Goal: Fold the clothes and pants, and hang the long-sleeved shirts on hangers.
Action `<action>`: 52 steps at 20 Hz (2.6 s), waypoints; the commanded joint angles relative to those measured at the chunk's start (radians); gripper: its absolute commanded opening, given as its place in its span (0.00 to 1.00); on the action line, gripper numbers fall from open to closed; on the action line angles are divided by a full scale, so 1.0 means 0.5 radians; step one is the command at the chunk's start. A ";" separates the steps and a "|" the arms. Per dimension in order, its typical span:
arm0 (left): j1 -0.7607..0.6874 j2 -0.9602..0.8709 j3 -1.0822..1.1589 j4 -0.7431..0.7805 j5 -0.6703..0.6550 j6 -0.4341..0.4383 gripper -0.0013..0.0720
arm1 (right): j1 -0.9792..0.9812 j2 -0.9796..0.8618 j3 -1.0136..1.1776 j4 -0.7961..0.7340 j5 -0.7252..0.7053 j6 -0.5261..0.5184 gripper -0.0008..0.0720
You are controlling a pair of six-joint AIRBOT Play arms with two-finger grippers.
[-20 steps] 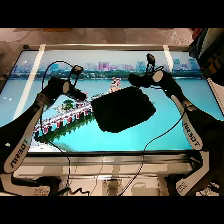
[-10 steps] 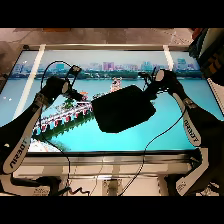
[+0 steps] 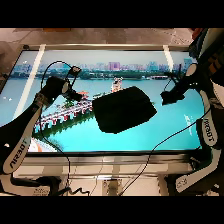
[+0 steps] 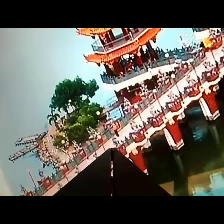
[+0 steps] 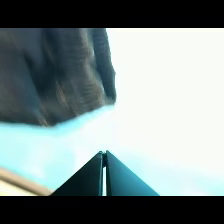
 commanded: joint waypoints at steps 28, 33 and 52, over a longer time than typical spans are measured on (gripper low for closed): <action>0.002 0.001 0.002 -0.195 -0.120 0.002 0.04 | -0.042 -0.568 -0.002 0.729 -0.273 0.208 0.95; 0.002 0.001 0.002 -0.194 -0.119 0.002 0.04 | 0.008 -0.762 -0.002 1.409 -0.210 0.078 0.95; -0.522 -0.274 0.002 -0.330 0.022 0.018 0.04 | 0.472 -0.761 0.001 1.655 -0.437 0.056 0.99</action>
